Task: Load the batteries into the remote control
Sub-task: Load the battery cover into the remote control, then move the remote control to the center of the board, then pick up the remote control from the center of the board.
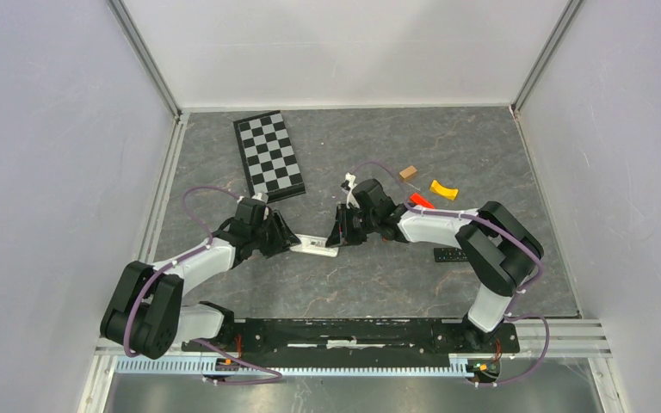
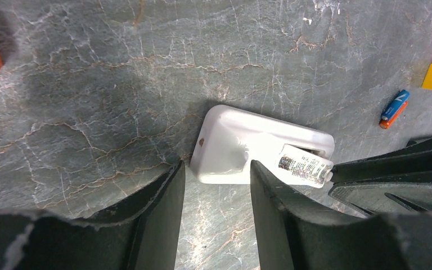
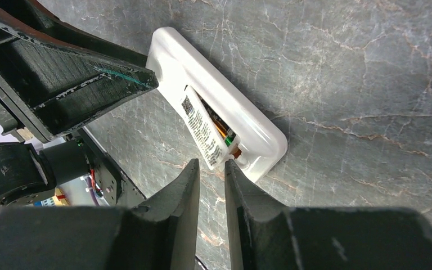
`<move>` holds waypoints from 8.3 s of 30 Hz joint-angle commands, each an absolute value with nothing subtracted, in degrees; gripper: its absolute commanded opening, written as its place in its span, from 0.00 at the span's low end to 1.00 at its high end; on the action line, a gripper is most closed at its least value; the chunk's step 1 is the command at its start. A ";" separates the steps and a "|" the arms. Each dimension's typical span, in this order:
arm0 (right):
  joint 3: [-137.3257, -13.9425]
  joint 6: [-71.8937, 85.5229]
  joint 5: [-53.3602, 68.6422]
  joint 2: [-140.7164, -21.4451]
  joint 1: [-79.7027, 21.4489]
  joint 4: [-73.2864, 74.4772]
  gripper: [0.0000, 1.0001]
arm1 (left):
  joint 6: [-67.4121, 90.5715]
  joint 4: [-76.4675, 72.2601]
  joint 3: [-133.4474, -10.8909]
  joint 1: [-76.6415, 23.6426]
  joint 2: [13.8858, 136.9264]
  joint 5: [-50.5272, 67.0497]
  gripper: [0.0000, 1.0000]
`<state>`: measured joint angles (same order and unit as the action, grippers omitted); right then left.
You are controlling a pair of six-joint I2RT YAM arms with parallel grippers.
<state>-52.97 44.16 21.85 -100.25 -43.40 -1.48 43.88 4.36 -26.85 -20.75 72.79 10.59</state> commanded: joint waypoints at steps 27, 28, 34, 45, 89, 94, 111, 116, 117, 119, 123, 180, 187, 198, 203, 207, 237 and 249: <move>-52.54 45.15 19.09 -101.16 -44.65 -3.50 0.18 | 42.10 5.36 -28.04 -20.90 71.61 9.58 0.53; -52.62 44.82 18.62 -101.20 -44.65 -3.10 0.18 | 42.10 5.33 -28.04 -20.84 71.56 9.63 0.53; -53.42 42.39 15.50 -101.78 -44.65 -0.17 0.18 | 42.14 5.54 -28.21 -20.90 71.41 9.61 0.53; -53.53 40.41 15.50 -96.68 -44.65 -1.09 0.39 | 42.01 6.98 -28.82 -20.88 69.96 8.09 0.54; -57.64 5.12 10.94 -95.82 -49.19 -2.56 0.91 | 43.17 13.46 -30.31 -20.83 61.10 2.17 0.66; -62.73 -9.62 8.74 -100.27 -52.33 4.81 0.98 | 44.72 19.31 -30.99 -20.68 52.54 -6.99 0.83; -76.74 -13.13 1.35 -114.96 -56.02 14.07 0.65 | 42.01 32.78 -37.30 -20.57 35.23 -22.76 1.00; -75.73 -6.73 -4.95 -113.61 -55.01 11.27 0.45 | 42.03 32.96 -37.35 -20.57 33.91 -22.51 1.00; -75.19 -4.96 -6.90 -112.68 -54.34 10.54 0.41 | 41.95 32.95 -37.36 -20.56 33.71 -22.45 1.00; -73.54 -1.19 -10.24 -110.38 -52.94 8.91 0.40 | 41.92 32.87 -37.49 -20.49 33.58 -22.34 1.00; -70.67 11.08 -20.96 -106.09 -48.60 8.15 0.37 | 42.07 32.89 -37.97 -20.54 33.67 -22.12 1.00; -38.07 57.97 -22.32 -68.10 -0.64 43.26 0.98 | 30.41 32.17 -42.19 -20.57 40.69 3.78 1.00; -35.89 62.40 -20.41 -70.77 -0.35 38.63 0.98 | 30.45 32.12 -42.14 -20.52 40.66 3.60 1.00; -35.58 67.55 -21.21 -75.68 -0.35 36.51 0.76 | 30.67 32.17 -42.03 -20.57 40.85 2.66 1.00; -34.86 68.67 -20.68 -77.10 -0.35 35.58 0.55 | 30.75 32.17 -41.97 -20.51 40.99 2.55 1.00; -32.53 69.45 -20.13 -76.31 -0.35 33.38 0.42 | 31.02 32.09 -41.78 -20.48 41.15 3.29 1.00; -32.80 81.40 -4.89 -65.21 -35.35 19.90 0.16 | 44.22 -9.07 -32.33 -41.22 70.86 21.59 0.93; -39.68 80.64 -2.64 -73.15 -42.49 11.83 0.16 | 50.89 -19.39 -31.74 -44.91 80.45 26.50 0.68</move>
